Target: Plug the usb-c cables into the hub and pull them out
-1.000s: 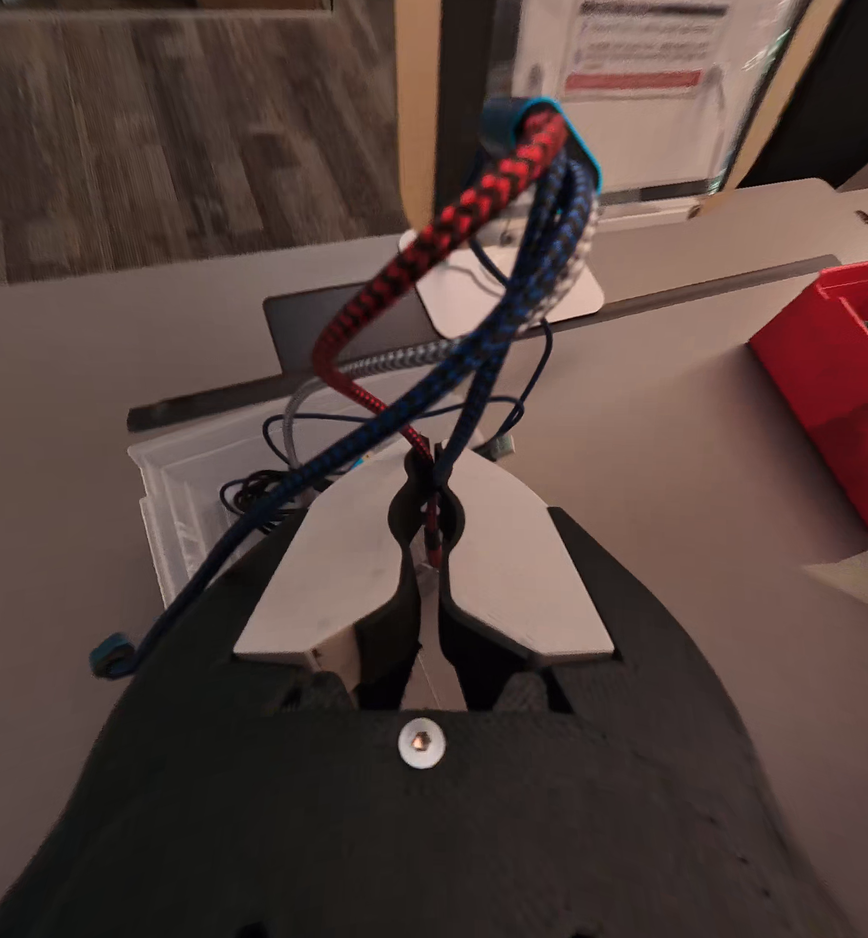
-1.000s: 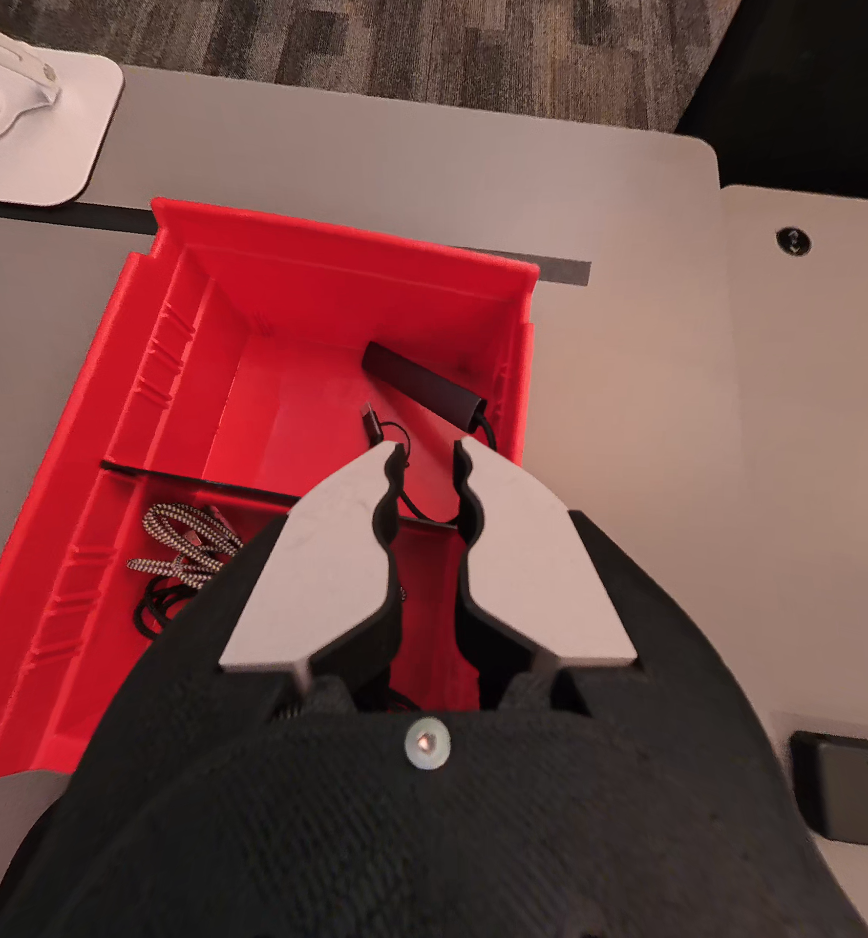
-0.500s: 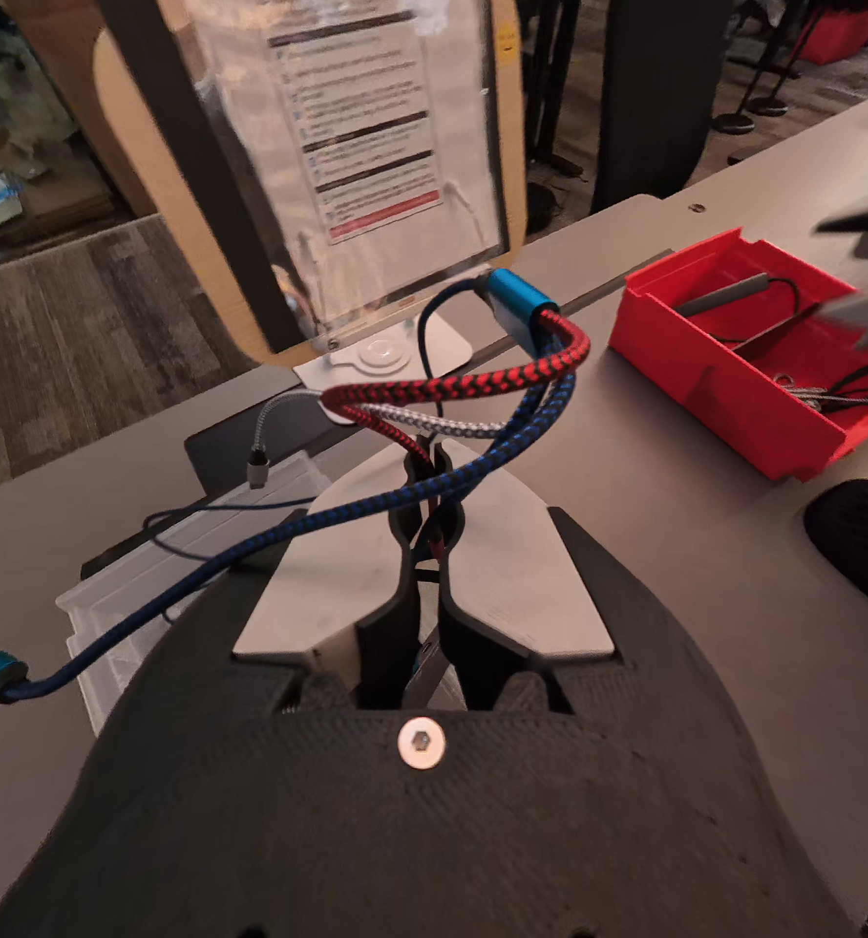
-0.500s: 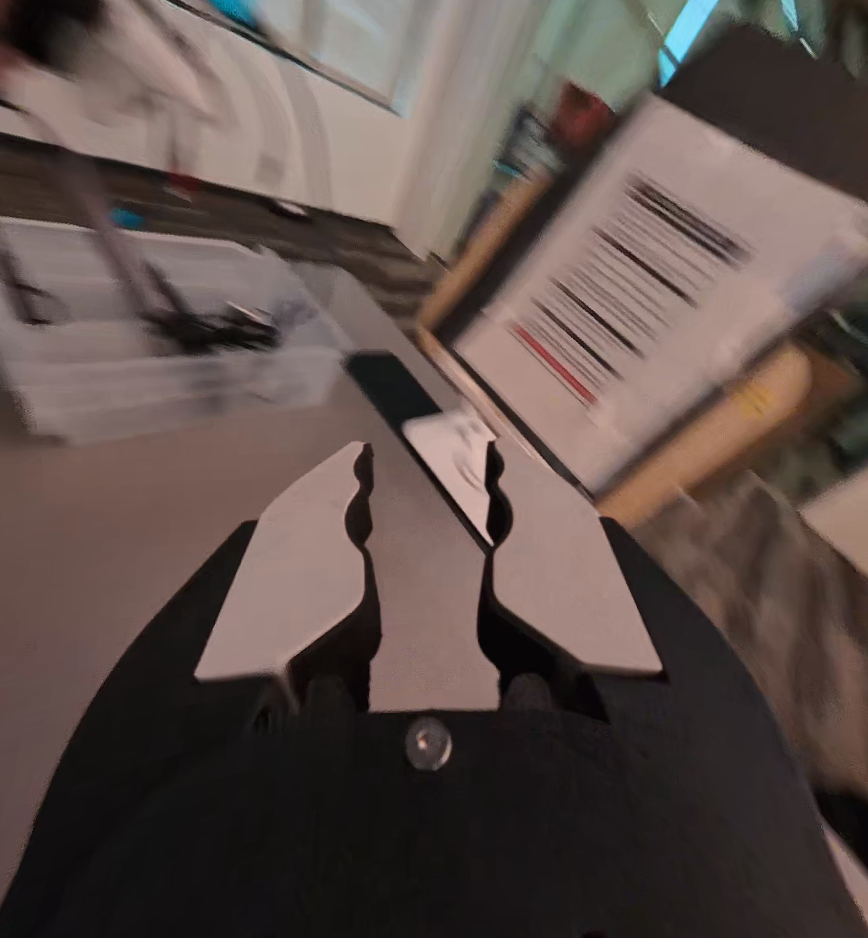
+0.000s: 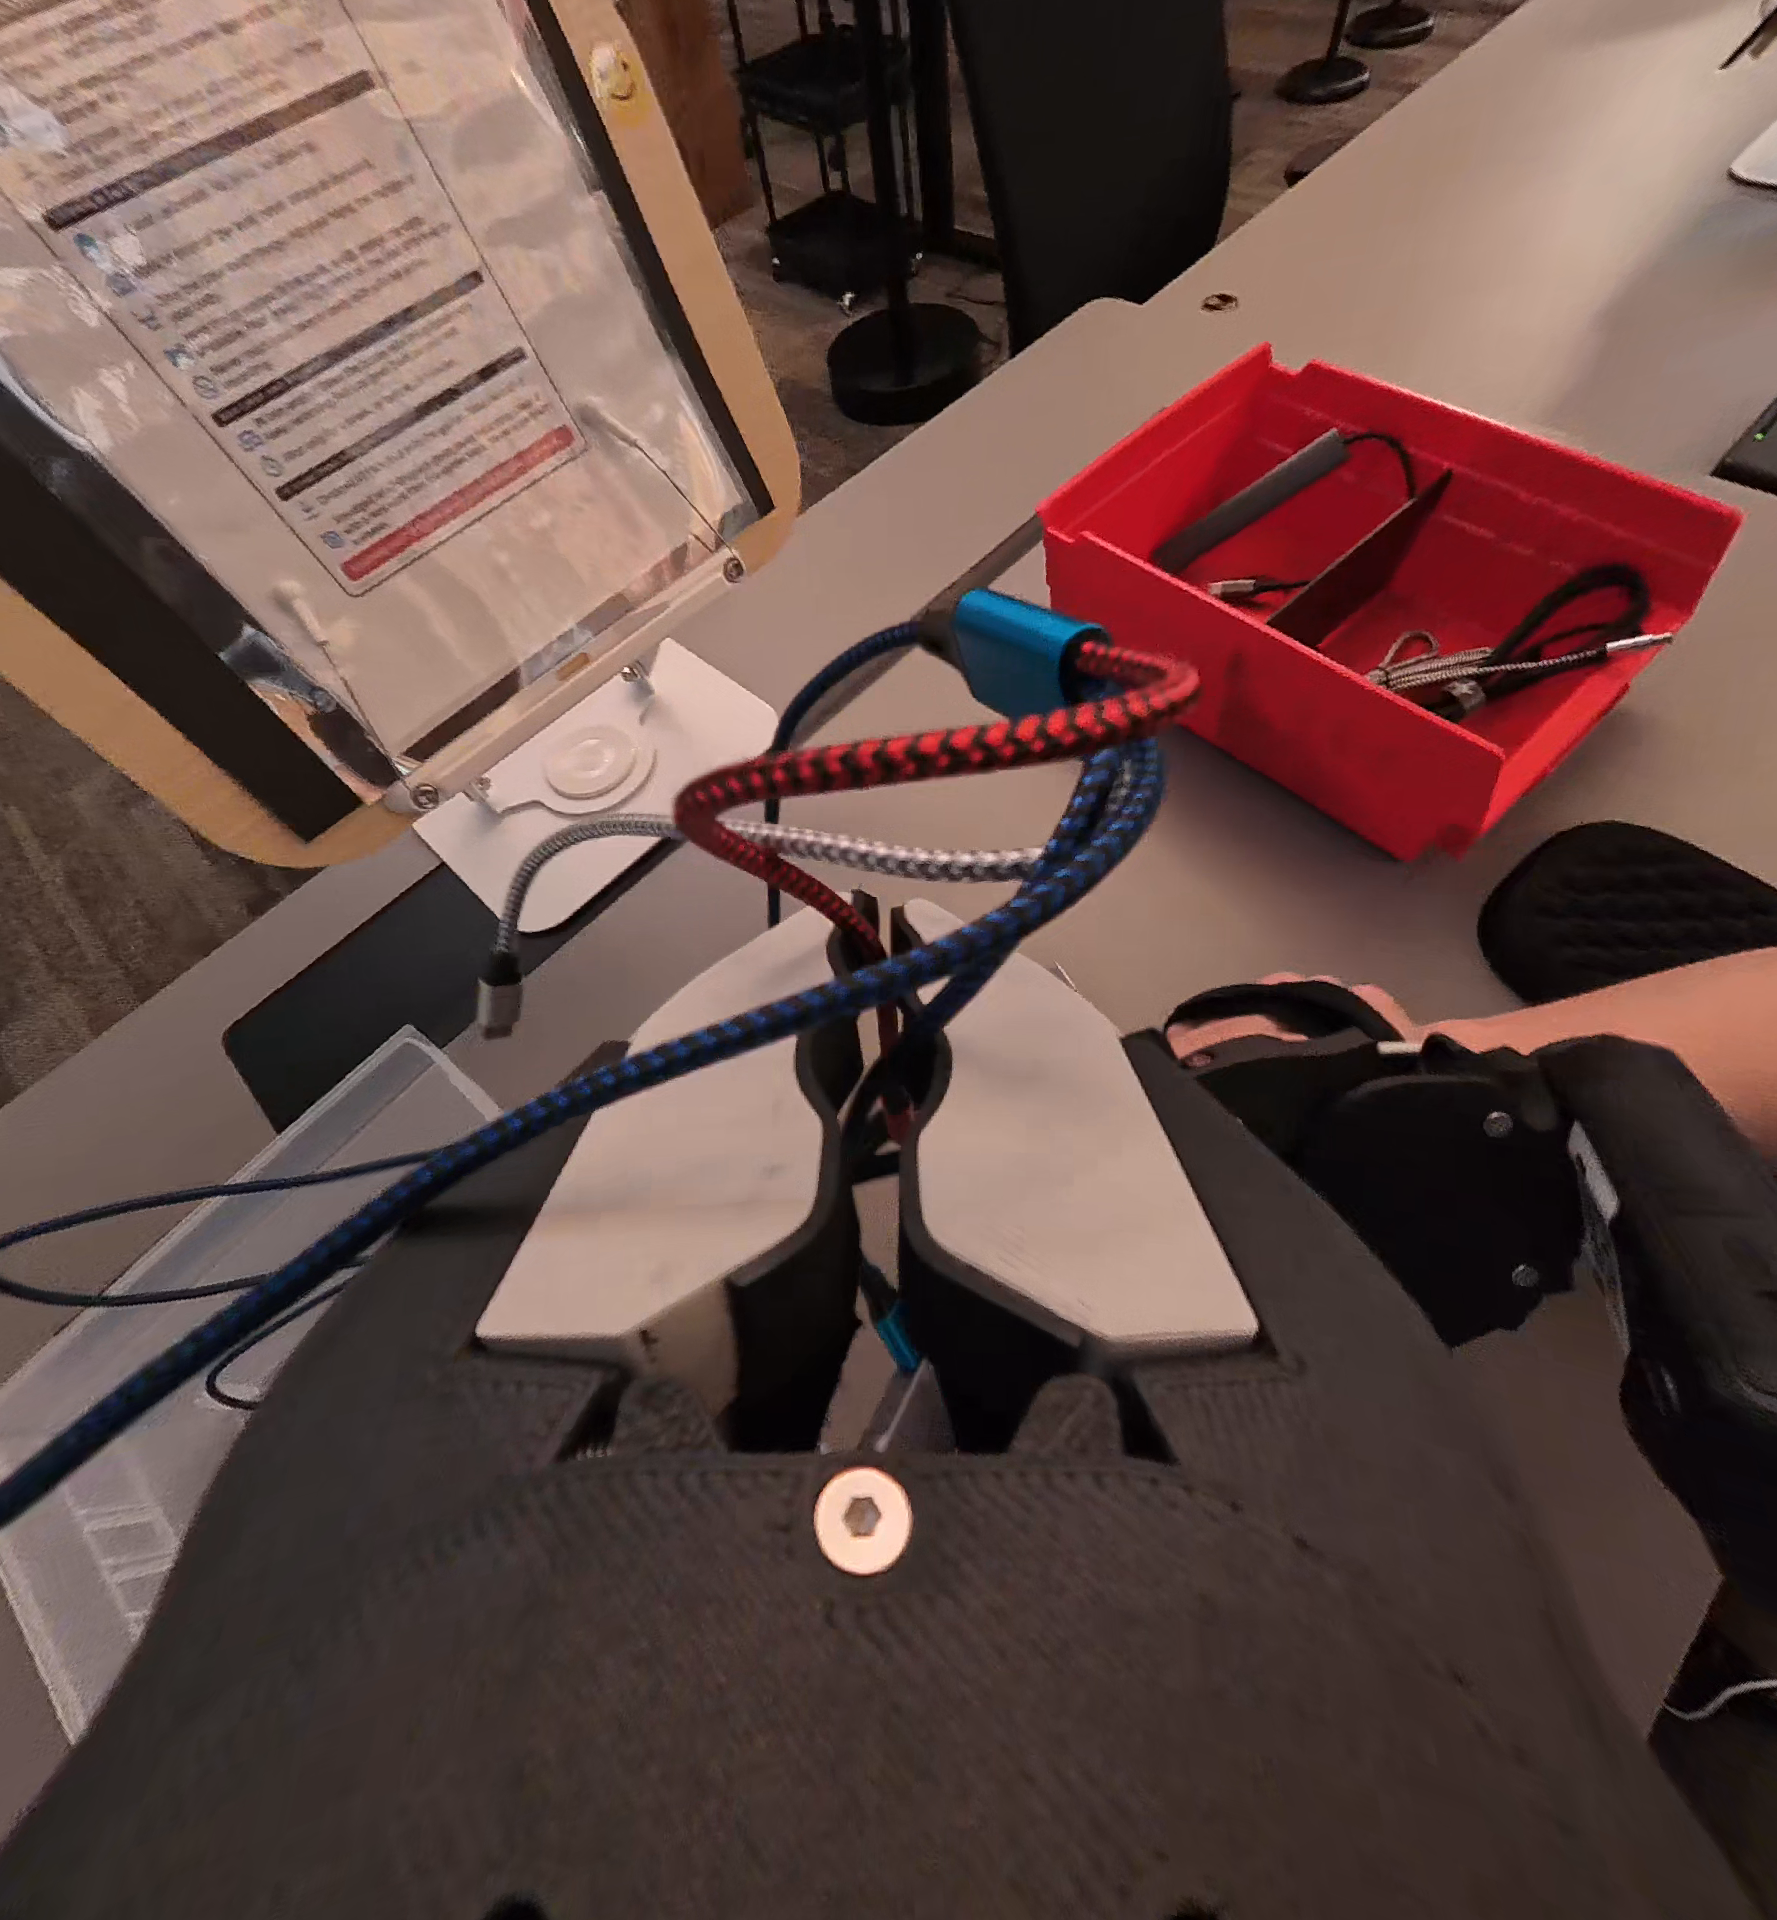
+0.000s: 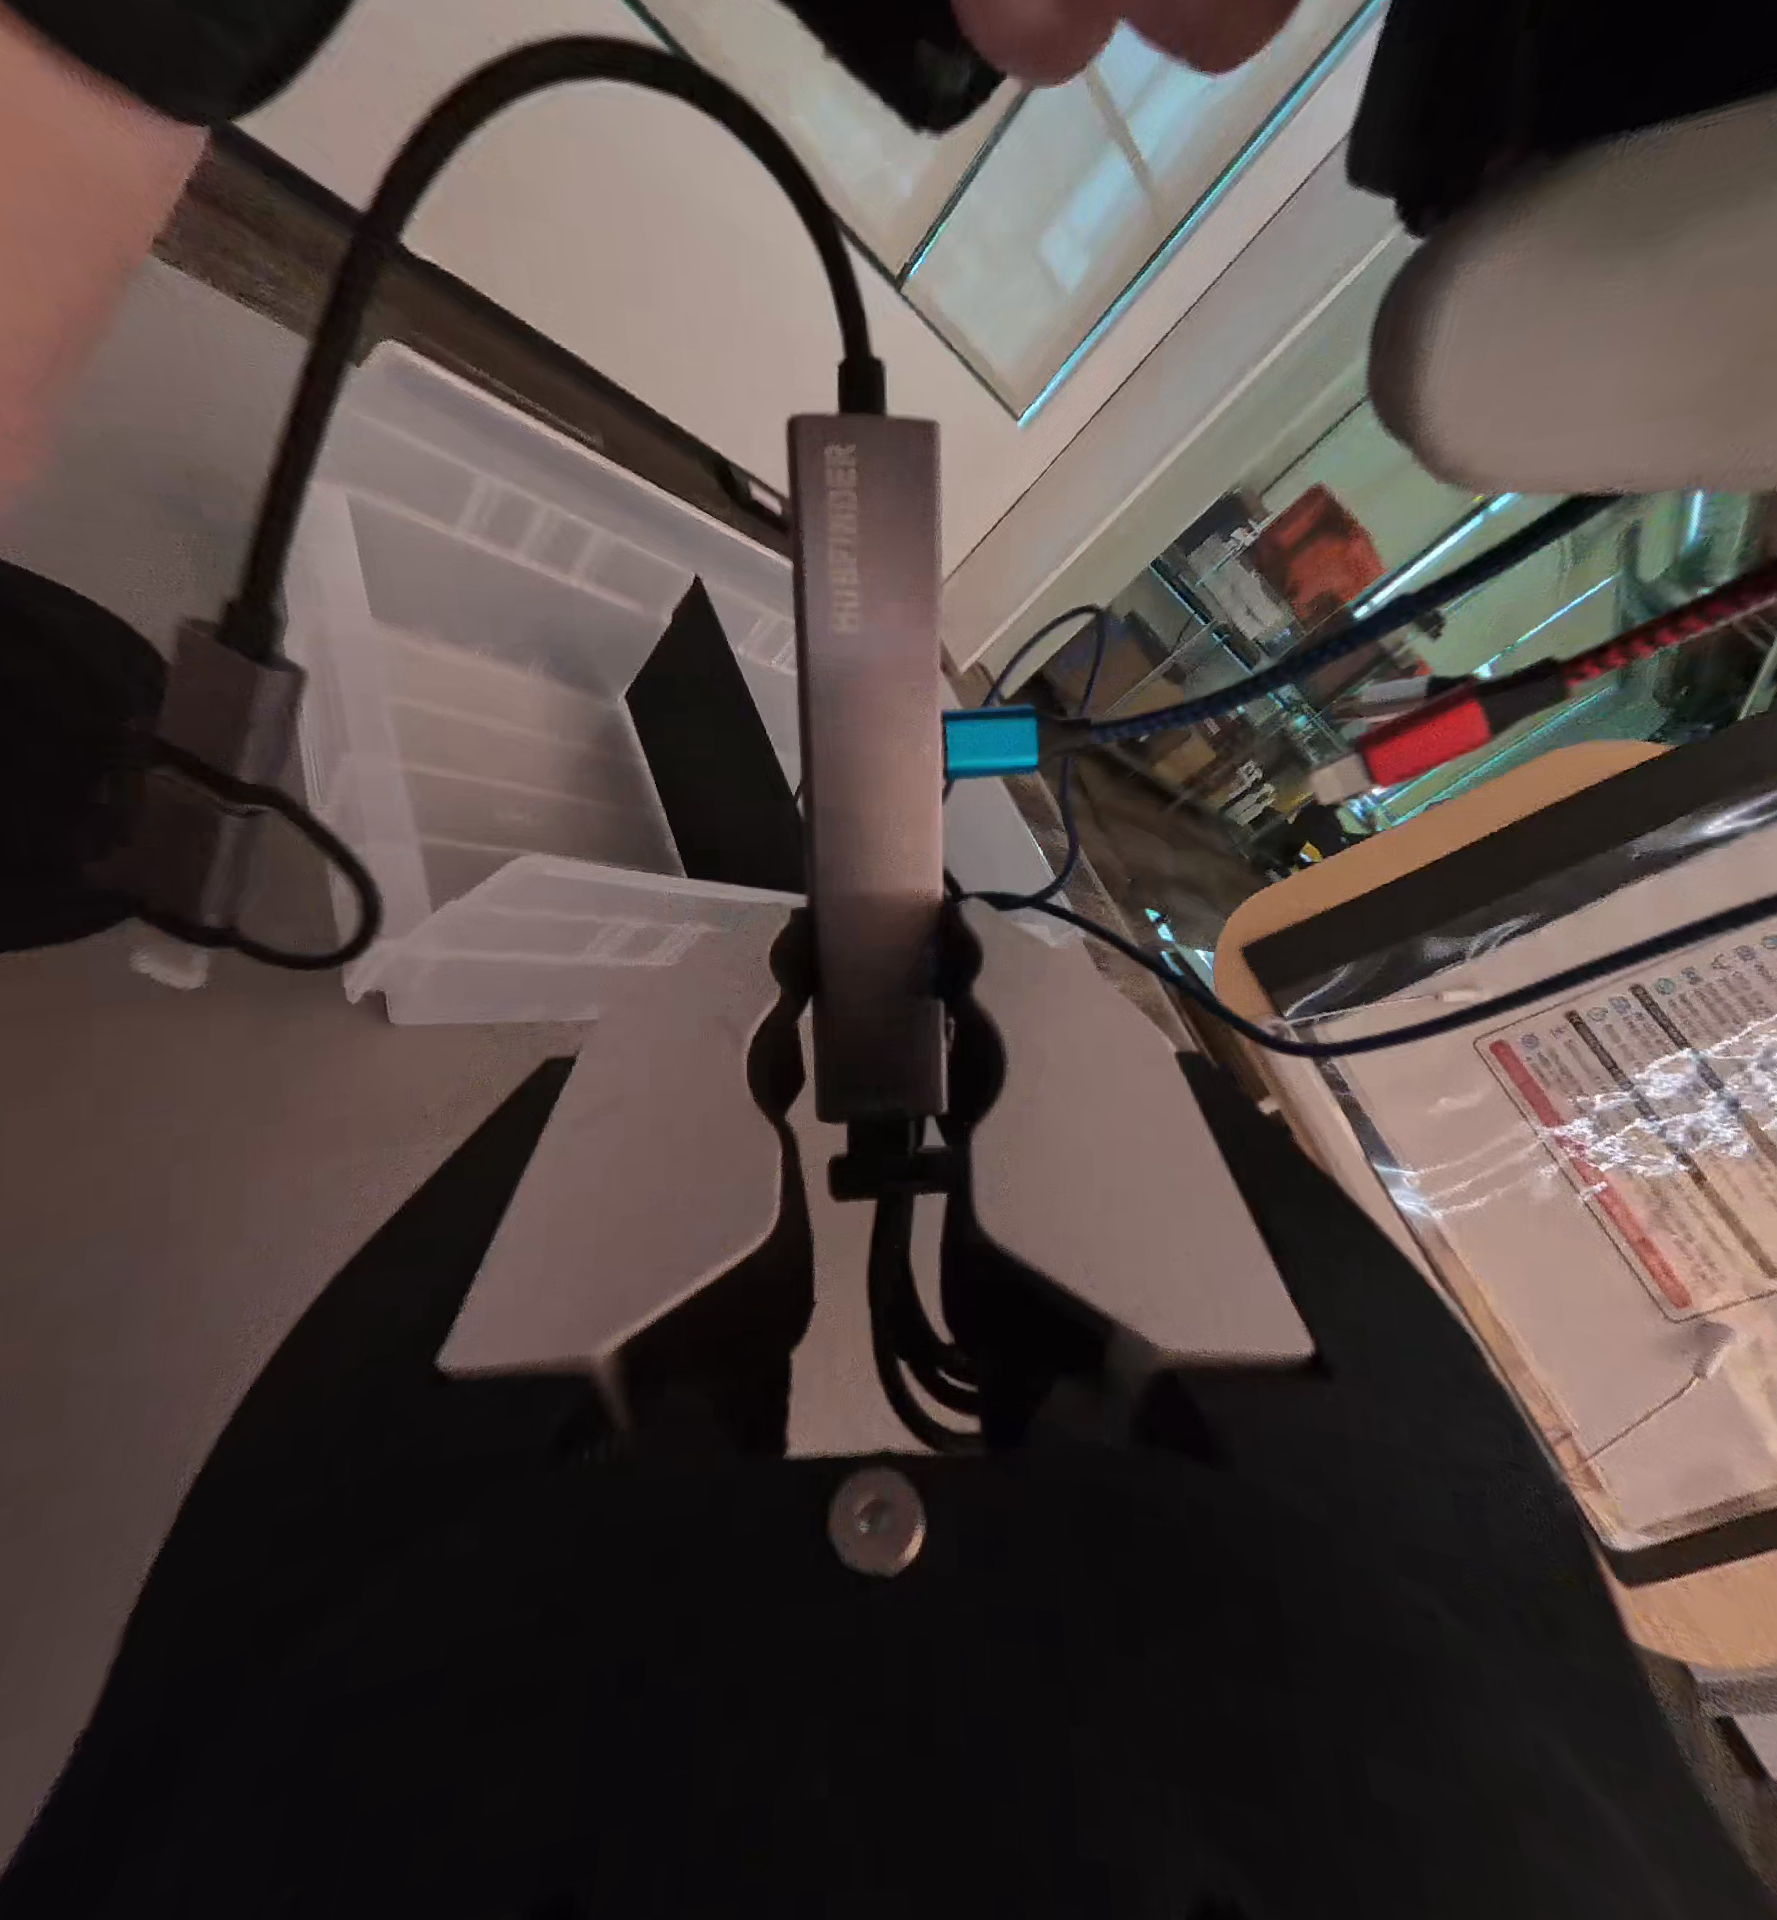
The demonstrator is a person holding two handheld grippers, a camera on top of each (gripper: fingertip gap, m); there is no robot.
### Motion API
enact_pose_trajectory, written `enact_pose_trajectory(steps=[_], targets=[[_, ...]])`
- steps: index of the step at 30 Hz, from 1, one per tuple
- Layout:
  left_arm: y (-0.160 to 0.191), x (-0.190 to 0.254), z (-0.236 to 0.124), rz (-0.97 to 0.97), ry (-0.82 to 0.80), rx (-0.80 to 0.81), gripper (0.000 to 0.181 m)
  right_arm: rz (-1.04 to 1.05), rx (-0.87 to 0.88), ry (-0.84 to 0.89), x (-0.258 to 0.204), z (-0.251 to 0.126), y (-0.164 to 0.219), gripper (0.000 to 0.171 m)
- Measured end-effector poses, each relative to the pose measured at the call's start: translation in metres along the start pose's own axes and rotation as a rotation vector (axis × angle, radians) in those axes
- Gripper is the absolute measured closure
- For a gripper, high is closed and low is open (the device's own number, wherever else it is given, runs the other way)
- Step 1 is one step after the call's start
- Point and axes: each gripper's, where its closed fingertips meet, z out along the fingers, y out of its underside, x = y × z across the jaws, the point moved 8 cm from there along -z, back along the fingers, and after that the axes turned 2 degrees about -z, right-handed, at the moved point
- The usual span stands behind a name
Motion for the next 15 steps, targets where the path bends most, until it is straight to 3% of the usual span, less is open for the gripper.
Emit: enact_pose_trajectory(steps=[4,6,9,12,15], targets=[[0.0,0.005,-0.001,0.024,-0.011,0.02,0.175,-0.074,-0.03,0.057,0.017,-0.014,0.001,0.147],[-0.003,0.004,-0.008,0.001,-0.029,0.082,0.155,-0.153,-0.072,0.116,0.029,-0.023,0.001,0.147],[-0.007,0.005,-0.028,-0.069,0.047,0.218,0.139,-0.217,-0.111,0.178,0.047,-0.038,0.001,0.147],[-0.004,-0.002,-0.046,-0.145,0.09,0.3,0.13,-0.37,-0.172,0.228,0.059,-0.05,0.005,0.147],[0.003,-0.014,-0.053,-0.178,0.116,0.28,0.123,-0.434,-0.187,0.261,0.067,-0.061,0.005,0.147]])
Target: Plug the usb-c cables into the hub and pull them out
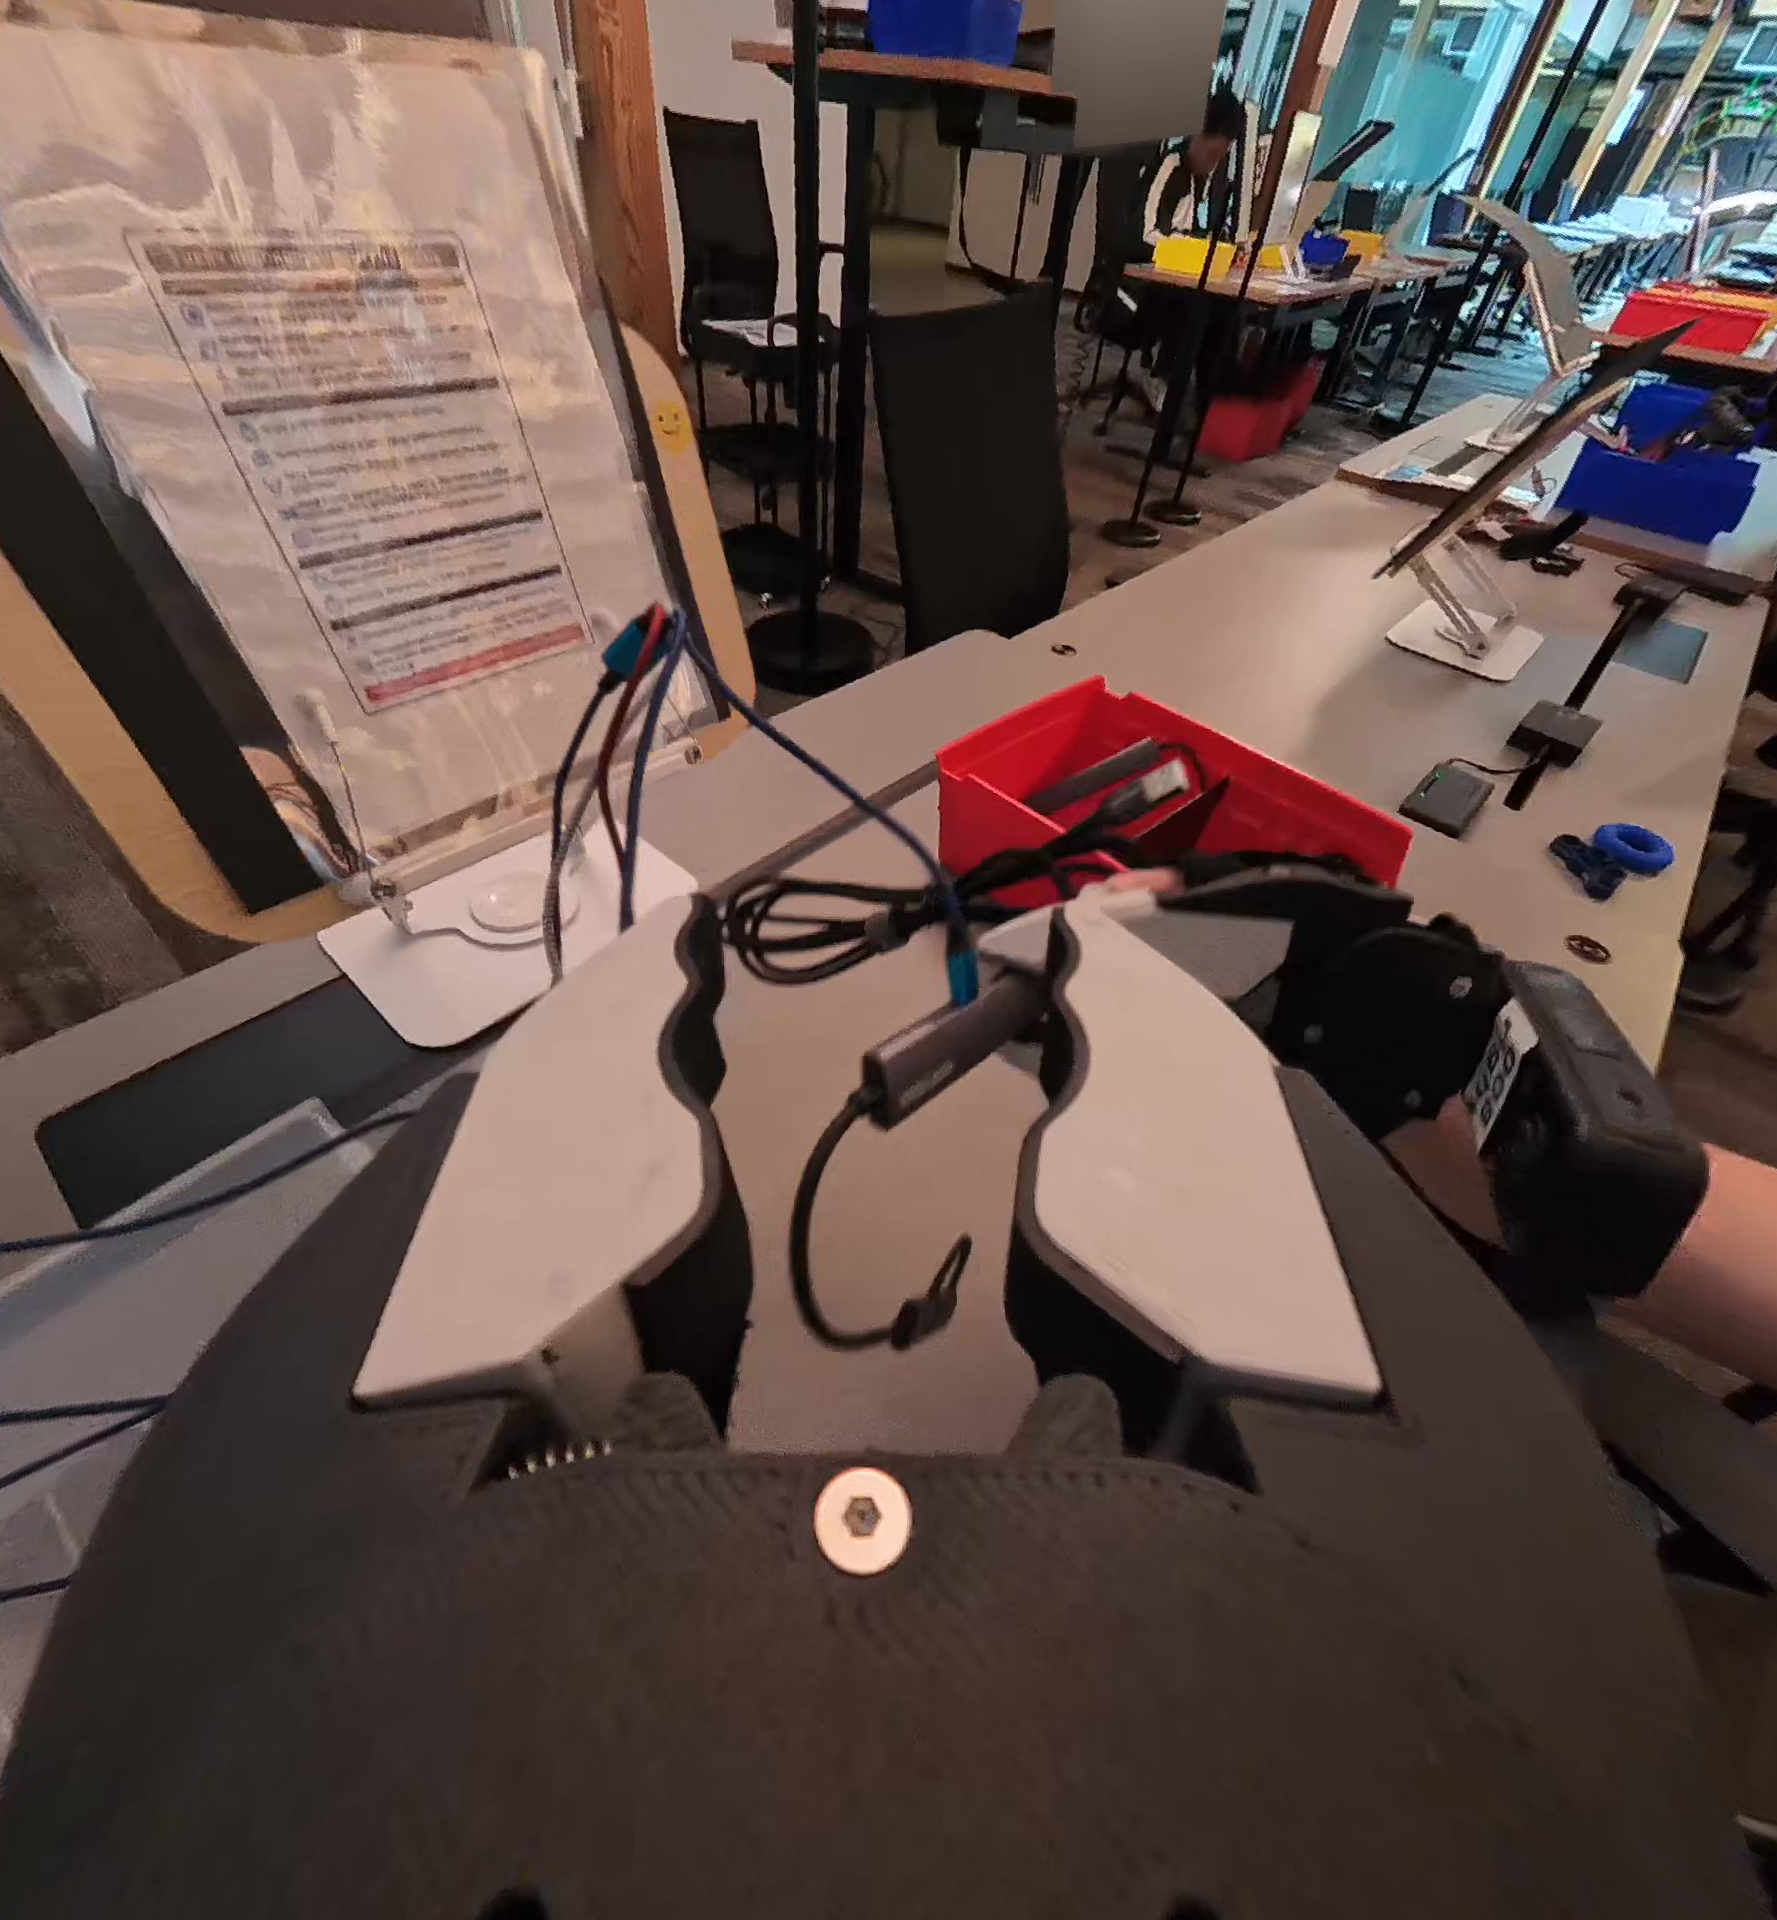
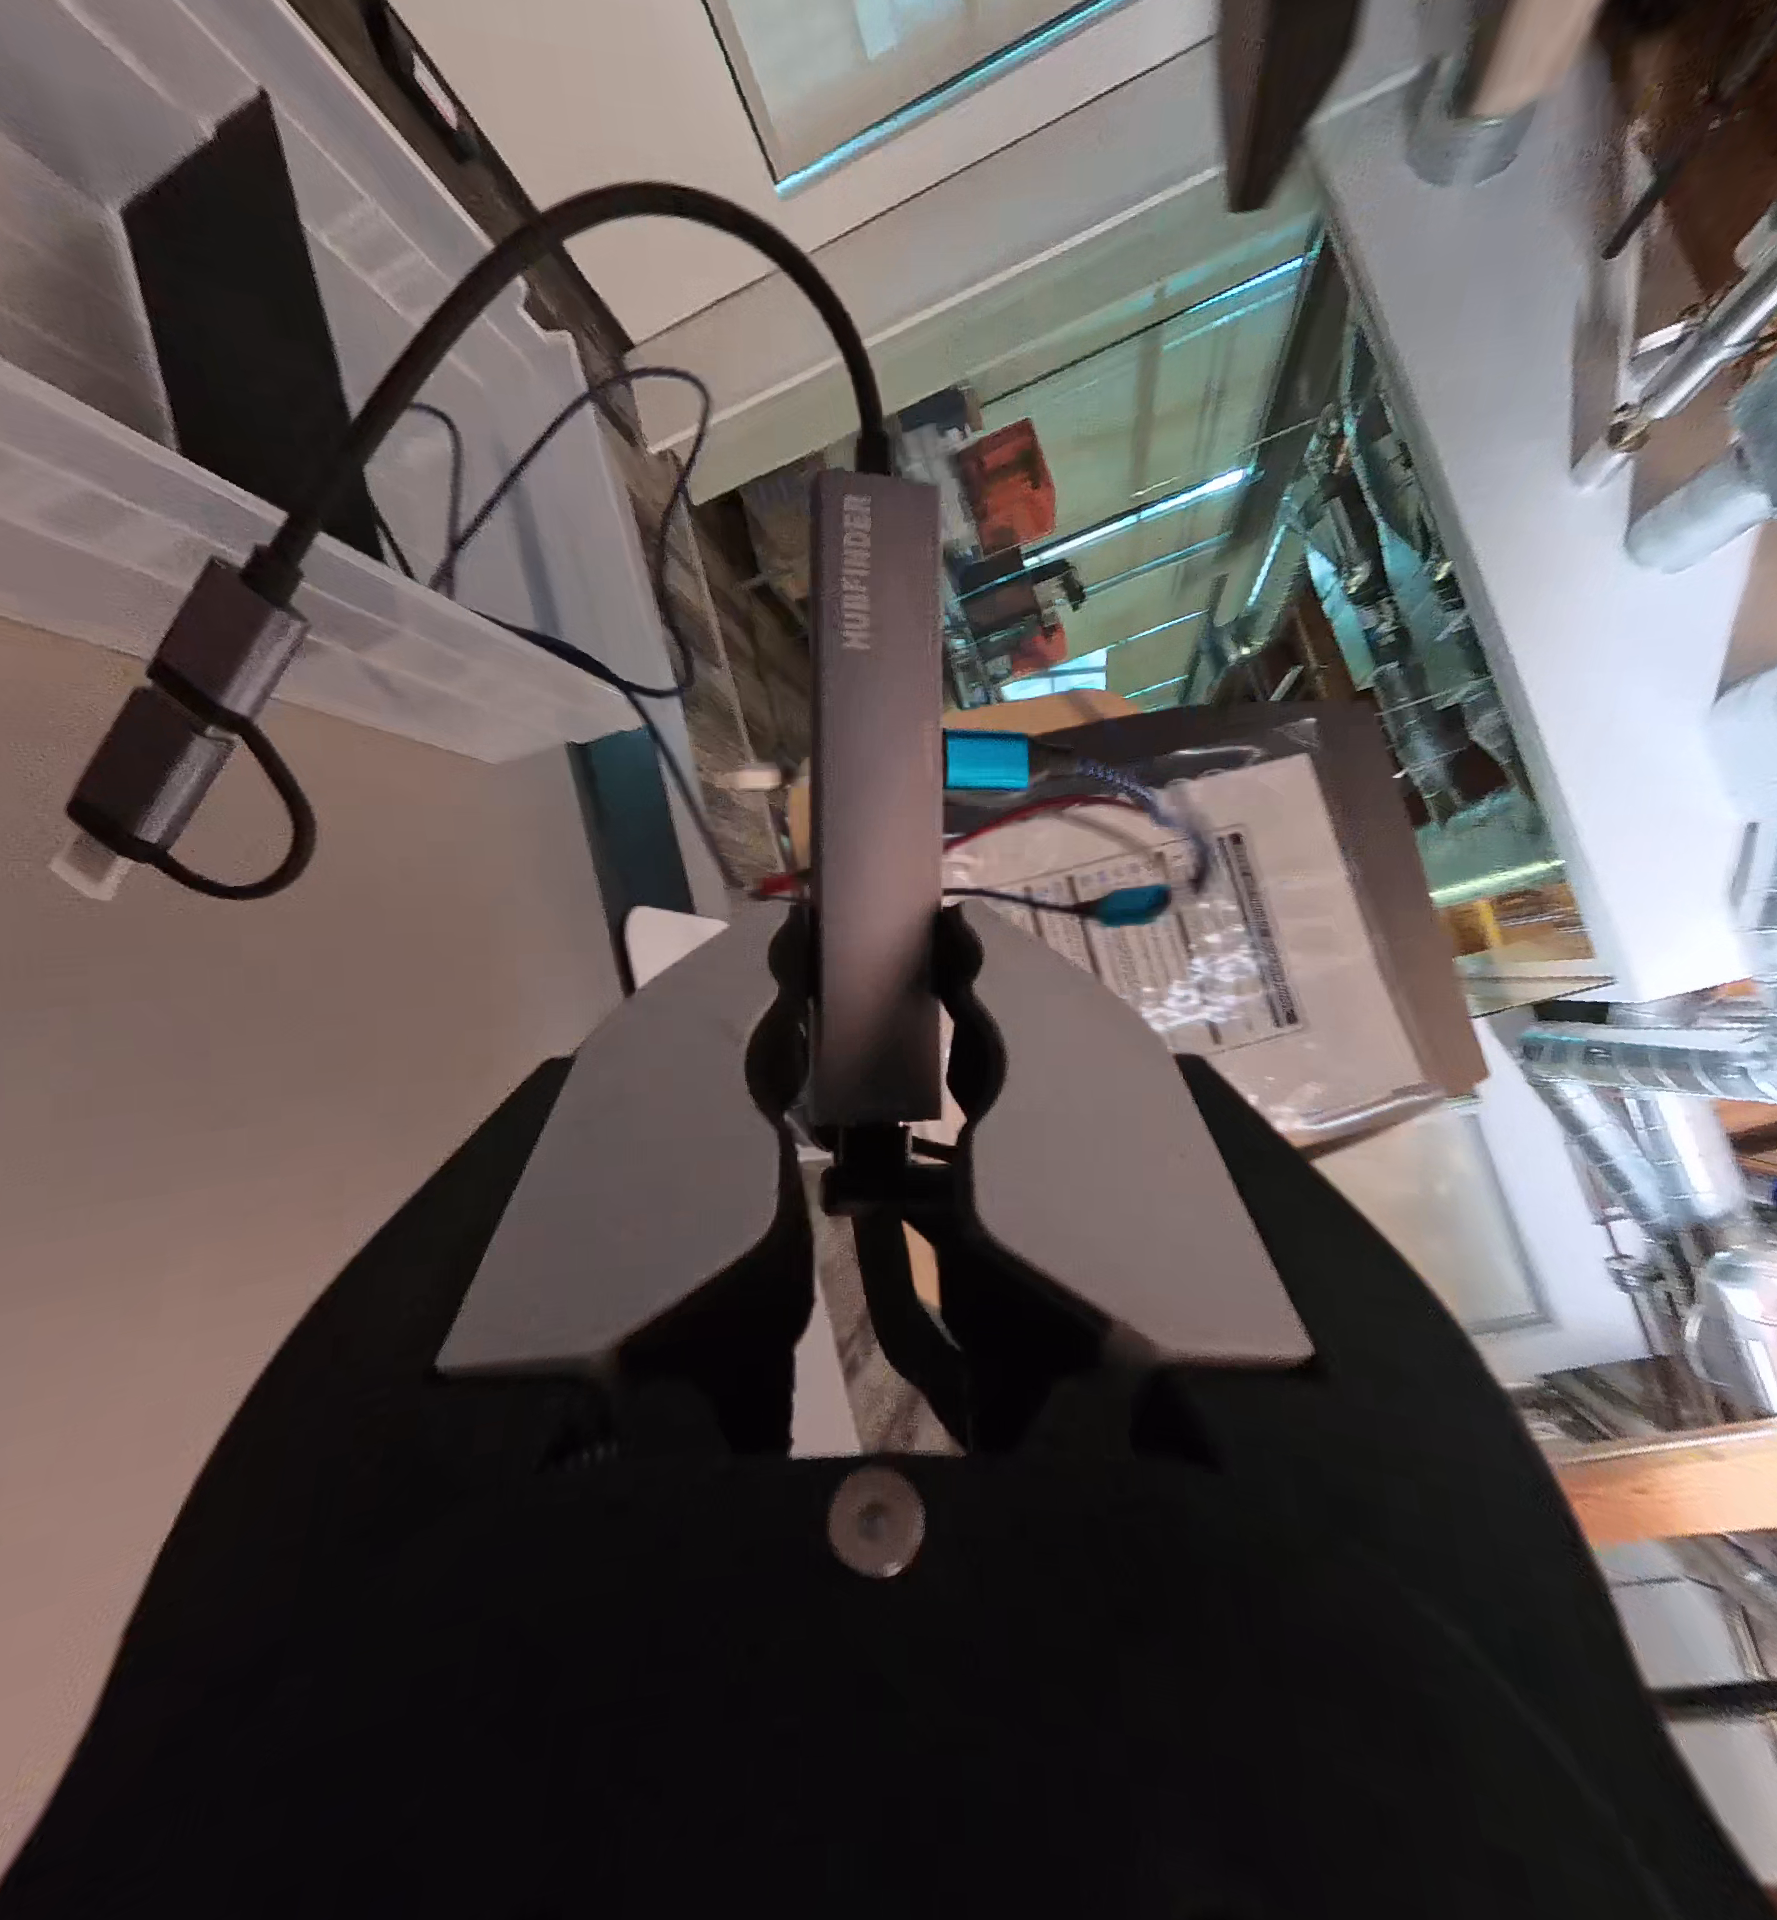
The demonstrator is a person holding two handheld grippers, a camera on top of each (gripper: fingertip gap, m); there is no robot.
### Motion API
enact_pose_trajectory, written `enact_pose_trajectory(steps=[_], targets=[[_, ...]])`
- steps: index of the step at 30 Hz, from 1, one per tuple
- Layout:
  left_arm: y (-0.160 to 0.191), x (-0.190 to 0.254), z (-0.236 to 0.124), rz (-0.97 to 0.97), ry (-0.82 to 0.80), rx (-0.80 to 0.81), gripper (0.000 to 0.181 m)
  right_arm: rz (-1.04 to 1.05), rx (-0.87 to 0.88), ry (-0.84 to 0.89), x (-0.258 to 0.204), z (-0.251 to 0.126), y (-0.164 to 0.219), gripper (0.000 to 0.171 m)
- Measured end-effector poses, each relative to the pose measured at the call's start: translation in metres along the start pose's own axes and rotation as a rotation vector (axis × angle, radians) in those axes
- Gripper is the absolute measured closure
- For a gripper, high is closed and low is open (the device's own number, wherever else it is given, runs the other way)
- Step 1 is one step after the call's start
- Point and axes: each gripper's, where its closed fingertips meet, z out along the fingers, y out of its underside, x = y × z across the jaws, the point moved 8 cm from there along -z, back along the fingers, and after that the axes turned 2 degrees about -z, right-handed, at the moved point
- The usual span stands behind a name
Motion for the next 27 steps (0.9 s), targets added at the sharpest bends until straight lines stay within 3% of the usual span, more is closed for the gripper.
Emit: enact_pose_trajectory(steps=[5,12,15,20,25,27], targets=[[0.008,-0.017,0.006,-0.061,0.167,-0.068,0.118,-0.068,0.011,0.077,0.012,-0.011,0.006,0.147],[0.02,-0.017,0.045,-0.017,0.509,-0.14,0.113,-0.087,0.098,0.194,0.019,-0.023,0.005,0.146],[0.025,-0.011,0.062,0.005,0.583,-0.163,0.115,-0.094,0.099,0.222,0.019,-0.024,0.005,0.146],[0.033,-0.003,0.08,0.082,0.58,-0.224,0.13,-0.097,0.072,0.245,0.019,-0.022,0.013,0.146],[0.03,-0.003,0.081,0.062,0.651,-0.178,0.172,-0.115,0.066,0.25,0.019,-0.021,0.017,0.146],[0.033,-0.003,0.082,0.067,0.65,-0.2,0.172,-0.155,0.066,0.245,0.016,-0.021,0.017,0.146]])
